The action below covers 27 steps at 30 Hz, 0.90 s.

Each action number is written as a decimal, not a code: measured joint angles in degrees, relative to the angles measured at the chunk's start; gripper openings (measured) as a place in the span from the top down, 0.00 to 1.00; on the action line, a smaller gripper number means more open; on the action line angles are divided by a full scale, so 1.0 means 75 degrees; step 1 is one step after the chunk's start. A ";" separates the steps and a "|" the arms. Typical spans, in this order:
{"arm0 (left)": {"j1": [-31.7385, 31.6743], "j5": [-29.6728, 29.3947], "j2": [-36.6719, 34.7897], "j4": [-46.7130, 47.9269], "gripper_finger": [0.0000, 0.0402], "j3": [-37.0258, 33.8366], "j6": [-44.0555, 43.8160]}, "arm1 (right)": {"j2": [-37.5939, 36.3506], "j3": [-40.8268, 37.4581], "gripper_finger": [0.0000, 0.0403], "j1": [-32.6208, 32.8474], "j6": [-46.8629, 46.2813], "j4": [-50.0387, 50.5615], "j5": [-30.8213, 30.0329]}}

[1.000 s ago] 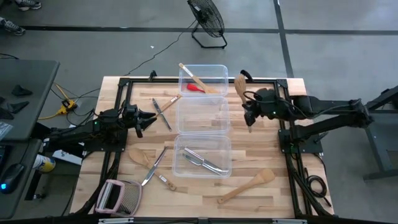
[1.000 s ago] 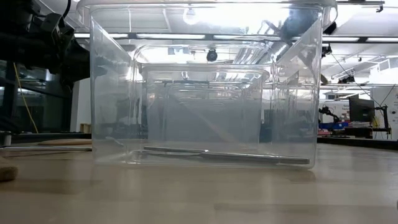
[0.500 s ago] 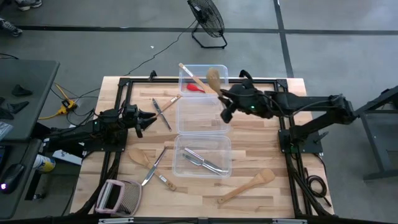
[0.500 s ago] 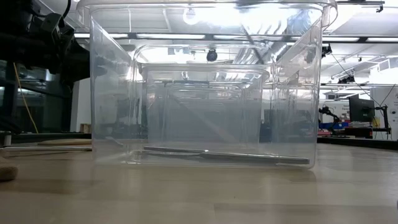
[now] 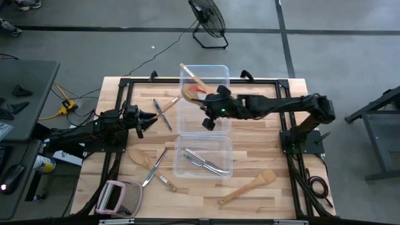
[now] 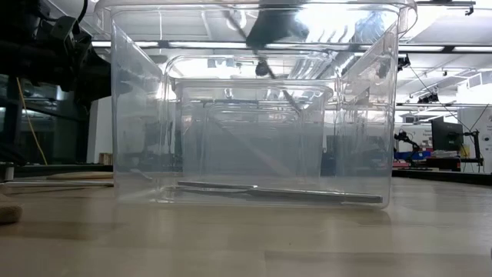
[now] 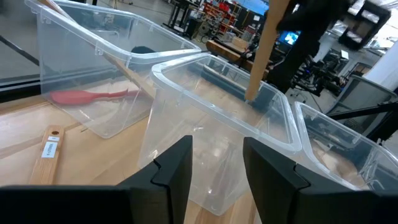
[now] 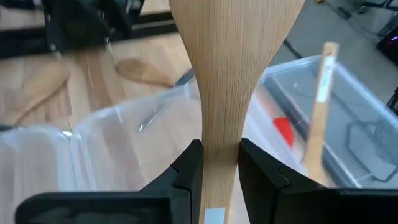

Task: Pick & Place Kitchen Items
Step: Put the brown spatula into the middle transparent bin

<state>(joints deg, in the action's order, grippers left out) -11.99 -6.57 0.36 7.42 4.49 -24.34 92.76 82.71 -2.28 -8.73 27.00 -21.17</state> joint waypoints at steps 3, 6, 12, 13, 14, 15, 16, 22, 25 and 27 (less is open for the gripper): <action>0.0001 0.0000 -0.0001 -0.0002 0.64 0.0000 0.0000 | 0.0312 0.0007 0.82 -0.0104 0.0017 0.0003 0.0203; 0.0001 0.0000 -0.0003 -0.0002 0.64 0.0000 0.0000 | 0.0554 0.0007 0.82 -0.0215 0.0206 -0.0012 0.0268; 0.0002 0.0000 -0.0001 -0.0002 0.64 0.0000 0.0000 | 0.0913 0.0007 0.82 -0.0421 0.0653 -0.0044 0.0384; 0.0001 -0.0001 -0.0001 -0.0002 0.64 0.0000 0.0000 | 0.0986 0.0012 0.82 -0.0453 0.0713 -0.0099 0.0448; 0.0002 0.0000 0.0000 -0.0002 0.64 0.0000 0.0000 | 0.1043 0.0016 0.82 -0.0479 0.0736 -0.0123 0.0520; 0.0002 0.0000 -0.0003 -0.0002 0.64 0.0000 0.0000 | 0.1108 0.0016 0.82 -0.0511 0.0746 -0.0107 0.0579; 0.0003 0.0000 0.0000 -0.0002 0.64 0.0000 0.0000 | 0.1181 0.0016 0.82 -0.0543 0.0749 -0.0090 0.0657; 0.0000 0.0000 0.0000 0.0000 0.64 0.0000 0.0000 | 0.1404 0.0016 0.81 -0.0671 0.0740 -0.0106 0.0879; 0.0003 0.0000 -0.0001 -0.0001 0.64 0.0000 0.0000 | 0.1453 0.0014 0.81 -0.0732 0.0743 -0.0074 0.0971; 0.0001 0.0000 -0.0001 0.0000 0.64 -0.0002 0.0000 | 0.1512 0.0014 0.81 -0.0773 0.0743 -0.0127 0.1109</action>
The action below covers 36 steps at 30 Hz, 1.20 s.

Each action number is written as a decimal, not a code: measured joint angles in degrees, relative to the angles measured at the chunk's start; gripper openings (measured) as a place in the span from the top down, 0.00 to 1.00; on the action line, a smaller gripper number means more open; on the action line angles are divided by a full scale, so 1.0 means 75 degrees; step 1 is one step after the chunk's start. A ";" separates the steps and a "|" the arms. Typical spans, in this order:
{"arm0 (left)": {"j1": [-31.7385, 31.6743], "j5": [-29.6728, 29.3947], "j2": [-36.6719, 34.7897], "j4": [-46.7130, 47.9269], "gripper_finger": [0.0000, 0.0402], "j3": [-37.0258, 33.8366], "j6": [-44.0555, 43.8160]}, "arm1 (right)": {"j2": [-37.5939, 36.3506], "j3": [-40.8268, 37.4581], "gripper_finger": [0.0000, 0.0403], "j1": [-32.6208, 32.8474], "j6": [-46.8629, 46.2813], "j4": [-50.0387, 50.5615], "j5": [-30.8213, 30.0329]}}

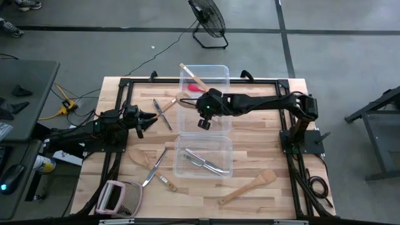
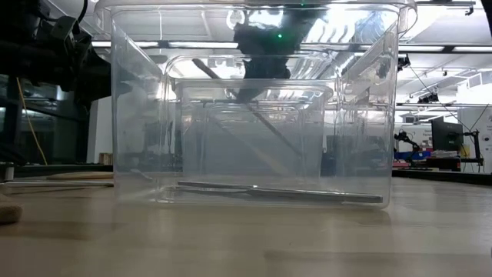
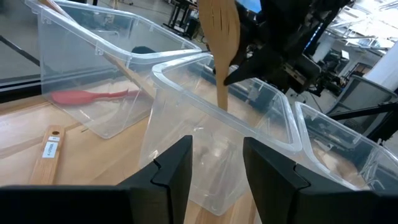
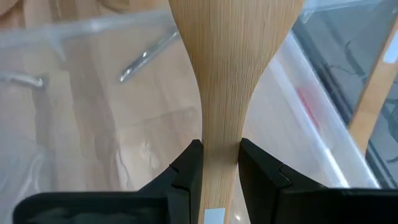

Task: Pick & Place Kitchen Items
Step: Put the brown spatula into the middle transparent bin

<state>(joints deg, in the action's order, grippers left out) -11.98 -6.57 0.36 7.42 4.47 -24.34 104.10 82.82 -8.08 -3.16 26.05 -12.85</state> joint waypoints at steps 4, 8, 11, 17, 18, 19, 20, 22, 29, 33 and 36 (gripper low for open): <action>0.0001 -0.0002 0.0000 -0.0001 0.64 0.0002 0.0000 | 0.0139 -0.0004 0.80 -0.0067 0.0000 0.0145 0.0194; 0.0000 -0.0002 0.0000 0.0001 0.64 0.0002 0.0000 | 0.0209 -0.0010 0.80 -0.0131 -0.0001 0.0121 0.0356; -0.0001 0.0000 0.0001 0.0001 0.64 0.0002 0.0000 | 0.0279 0.0007 0.80 -0.0173 -0.0003 -0.0011 0.0387; 0.0002 0.0000 0.0001 0.0001 0.64 0.0002 0.0000 | 0.0401 -0.0007 0.80 -0.0205 -0.0001 0.0128 0.0755; 0.0000 0.0000 0.0001 -0.0002 0.64 0.0002 0.0000 | 0.0413 -0.0010 0.80 -0.0219 -0.0003 0.0141 0.0828; 0.0002 0.0000 -0.0002 -0.0002 0.64 0.0002 0.0000 | 0.0422 -0.0010 0.80 -0.0224 -0.0003 0.0105 0.0901; 0.0002 0.0000 -0.0002 -0.0002 0.64 0.0000 0.0000 | 0.0422 -0.0007 0.80 -0.0224 -0.0003 0.0078 0.0992; 0.0001 0.0000 -0.0001 -0.0002 0.64 0.0002 0.0000 | 0.0422 -0.0007 0.80 -0.0228 -0.0003 0.0106 0.1055; 0.0000 0.0000 -0.0002 -0.0002 0.64 0.0002 0.0000 | 0.0425 -0.0007 0.80 -0.0249 0.0002 0.0133 0.1139; 0.0000 0.0000 -0.0002 -0.0002 0.64 0.0002 0.0000 | 0.0425 -0.0007 0.78 -0.0248 -0.0033 0.0252 0.1148; 0.0002 0.0000 -0.0001 -0.0002 0.64 0.0002 0.0000 | 0.0425 -0.0007 0.72 -0.0278 -0.0189 0.0315 0.1137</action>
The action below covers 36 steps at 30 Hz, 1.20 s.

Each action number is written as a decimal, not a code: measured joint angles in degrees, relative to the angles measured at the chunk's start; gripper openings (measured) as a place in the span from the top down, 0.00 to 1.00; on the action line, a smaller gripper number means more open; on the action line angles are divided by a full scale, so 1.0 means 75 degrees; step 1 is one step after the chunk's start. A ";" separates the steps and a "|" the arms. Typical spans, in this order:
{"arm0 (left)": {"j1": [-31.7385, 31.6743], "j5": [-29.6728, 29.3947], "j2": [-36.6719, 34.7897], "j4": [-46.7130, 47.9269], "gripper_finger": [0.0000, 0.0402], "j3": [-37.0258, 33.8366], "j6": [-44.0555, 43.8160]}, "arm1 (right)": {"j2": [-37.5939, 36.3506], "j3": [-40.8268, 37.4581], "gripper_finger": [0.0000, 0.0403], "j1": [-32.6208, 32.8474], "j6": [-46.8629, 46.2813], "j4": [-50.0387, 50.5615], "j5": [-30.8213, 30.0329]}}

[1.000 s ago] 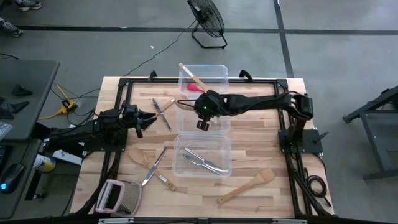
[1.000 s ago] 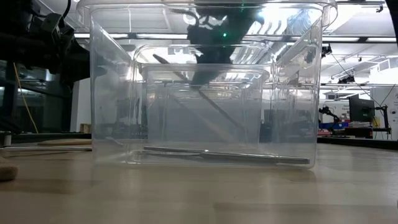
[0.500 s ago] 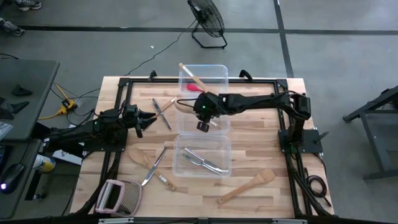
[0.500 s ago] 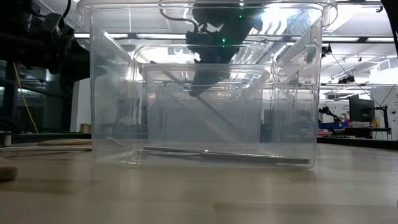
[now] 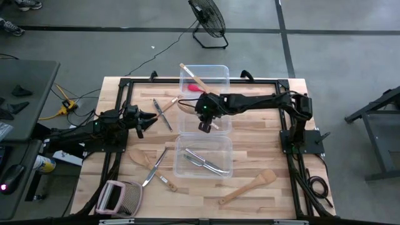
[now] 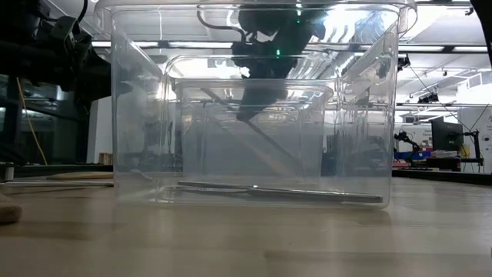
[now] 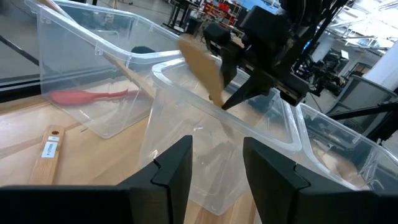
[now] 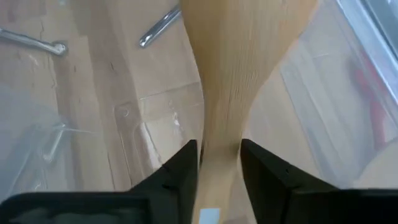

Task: Pick & Place Kitchen Items
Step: Put the brown spatula into the middle transparent bin

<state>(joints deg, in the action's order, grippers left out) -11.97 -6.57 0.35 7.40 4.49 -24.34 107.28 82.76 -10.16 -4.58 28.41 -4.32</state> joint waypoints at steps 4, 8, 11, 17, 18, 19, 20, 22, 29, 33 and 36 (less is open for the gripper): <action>-0.0001 0.0000 0.0001 0.0000 0.64 -0.0001 0.0000 | 0.0000 0.0000 0.62 -0.0031 -0.0023 0.0014 0.0010; -0.0001 0.0000 -0.0002 0.0001 0.64 0.0000 0.0000 | -0.0045 0.0000 0.54 -0.0080 -0.0047 0.0065 0.0012; 0.0000 0.0000 0.0001 0.0000 0.64 0.0000 0.0000 | -0.0302 0.0000 0.52 -0.0121 -0.0047 0.0121 0.0028; -0.0002 0.0000 0.0001 0.0000 0.64 -0.0001 0.0000 | -0.1027 0.0003 0.50 -0.0174 -0.0032 0.0340 0.0079; -0.0002 0.0000 0.0001 0.0002 0.64 0.0000 0.0000 | -0.1141 0.0003 0.50 -0.0174 -0.0007 0.0398 0.0186; 0.0000 0.0000 0.0001 0.0000 0.64 0.0000 0.0000 | -0.1267 0.0004 0.50 -0.0174 0.0037 0.0509 0.0318; 0.0000 0.0000 0.0001 0.0000 0.64 0.0000 0.0000 | -0.1408 0.0006 0.50 -0.0174 0.0111 0.0697 0.0480; -0.0001 0.0000 -0.0002 0.0000 0.64 0.0000 0.0000 | -0.1645 0.0006 0.50 -0.0143 0.0310 0.1098 0.0772; 0.0000 0.0000 0.0001 0.0000 0.64 0.0000 0.0000 | -0.2558 0.0006 0.50 0.0117 0.0654 0.2470 0.0983; -0.0003 0.0000 0.0001 0.0000 0.64 0.0000 0.0000 | -0.3097 0.0006 0.50 0.0366 0.0699 0.3255 0.0967; 0.0000 0.0000 0.0001 0.0000 0.64 0.0000 0.0000 | -0.3553 -0.0178 0.50 0.0630 0.0647 0.3788 0.0926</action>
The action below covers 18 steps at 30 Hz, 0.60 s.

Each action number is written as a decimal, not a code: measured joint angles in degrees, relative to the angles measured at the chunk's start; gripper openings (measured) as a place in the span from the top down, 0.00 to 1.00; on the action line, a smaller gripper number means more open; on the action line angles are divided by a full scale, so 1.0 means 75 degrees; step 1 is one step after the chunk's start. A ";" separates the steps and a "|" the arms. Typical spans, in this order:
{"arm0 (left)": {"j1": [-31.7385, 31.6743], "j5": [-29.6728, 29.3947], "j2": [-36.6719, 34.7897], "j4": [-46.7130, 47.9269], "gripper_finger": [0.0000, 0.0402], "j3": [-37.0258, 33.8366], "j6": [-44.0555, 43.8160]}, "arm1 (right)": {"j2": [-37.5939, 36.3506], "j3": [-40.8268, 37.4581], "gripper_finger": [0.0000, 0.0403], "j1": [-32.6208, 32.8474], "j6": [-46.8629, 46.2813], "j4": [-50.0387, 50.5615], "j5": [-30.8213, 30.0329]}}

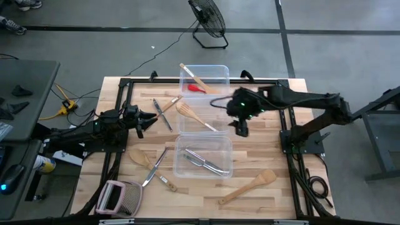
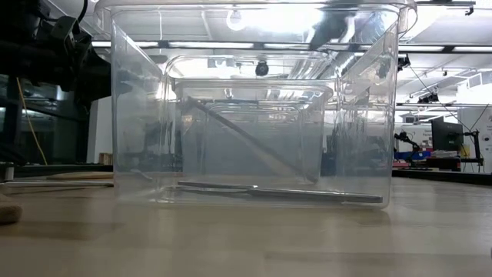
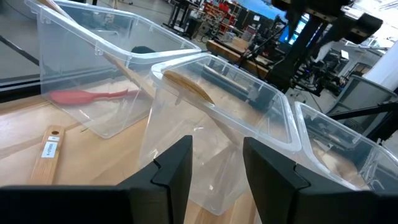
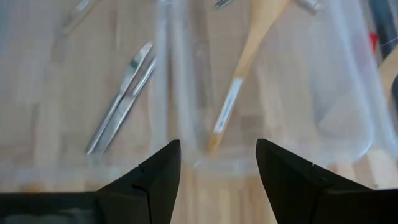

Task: Pick & Place Kitchen Items
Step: Put the brown spatula into the middle transparent bin

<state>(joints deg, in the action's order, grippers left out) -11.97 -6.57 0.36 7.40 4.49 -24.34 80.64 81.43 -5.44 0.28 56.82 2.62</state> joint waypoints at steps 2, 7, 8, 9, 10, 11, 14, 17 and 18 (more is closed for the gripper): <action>0.0000 -0.0002 -0.0001 0.0000 0.64 -0.0001 0.0000 | -0.0375 -0.0280 0.50 0.0206 -0.0103 0.0167 -0.0033; -0.0002 -0.0003 -0.0002 0.0000 0.64 0.0000 0.0000 | -0.1201 -0.1182 0.50 0.0748 -0.0668 0.0202 -0.0048; -0.0003 0.0000 -0.0002 0.0000 0.64 0.0000 0.0000 | -0.1361 -0.1354 0.50 0.0865 -0.0787 0.0239 -0.0085; -0.0001 0.0000 0.0000 0.0000 0.64 0.0000 0.0000 | -0.1523 -0.1529 0.50 0.0988 -0.0896 0.0261 -0.0147; 0.0000 -0.0003 0.0000 0.0000 0.64 0.0000 0.0000 | -0.1649 -0.1700 0.50 0.1126 -0.1020 0.0279 -0.0207; 0.0000 -0.0001 -0.0002 0.0000 0.64 0.0000 0.0000 | -0.1757 -0.1842 0.50 0.1264 -0.1070 0.0347 -0.0265; -0.0002 -0.0001 0.0000 0.0000 0.64 0.0000 0.0000 | -0.2080 -0.2246 0.50 0.1761 -0.1099 0.0419 -0.0329; 0.0000 0.0000 0.0000 0.0000 0.64 0.0000 0.0000 | -0.2260 -0.2593 0.50 0.2304 -0.1280 0.0438 -0.0301; 0.0000 0.0000 0.0000 0.0000 0.64 0.0000 0.0000 | -0.2267 -0.2691 0.50 0.2503 -0.1343 0.0432 -0.0276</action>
<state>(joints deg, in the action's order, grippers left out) -11.97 -6.57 0.36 7.40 4.49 -24.34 63.64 61.24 13.34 -9.80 60.06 0.55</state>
